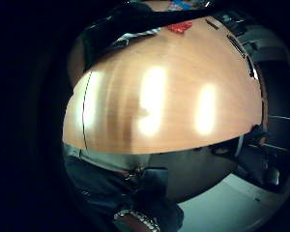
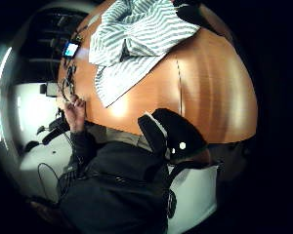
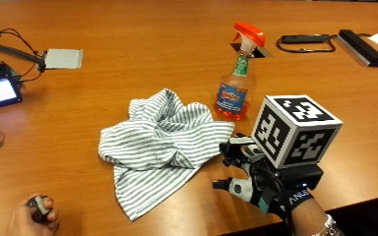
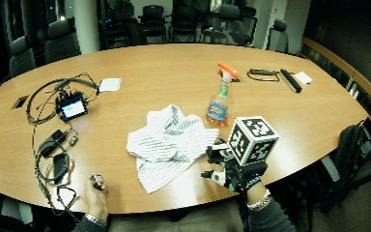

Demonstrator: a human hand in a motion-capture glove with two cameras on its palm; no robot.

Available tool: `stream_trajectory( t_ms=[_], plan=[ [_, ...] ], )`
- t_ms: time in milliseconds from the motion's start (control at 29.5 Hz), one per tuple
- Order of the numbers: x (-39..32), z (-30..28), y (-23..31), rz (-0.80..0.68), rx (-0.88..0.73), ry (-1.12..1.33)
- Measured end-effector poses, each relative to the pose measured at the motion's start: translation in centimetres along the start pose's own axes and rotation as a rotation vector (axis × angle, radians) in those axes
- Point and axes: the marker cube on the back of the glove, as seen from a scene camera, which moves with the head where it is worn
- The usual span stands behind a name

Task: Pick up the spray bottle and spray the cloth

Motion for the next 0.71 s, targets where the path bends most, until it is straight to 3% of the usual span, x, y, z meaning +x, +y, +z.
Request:
stream_trajectory(
  t_ms=[712],
  plan=[
    [-0.61,0.53,-0.53,-0.019,-0.025,0.009]
  ],
)
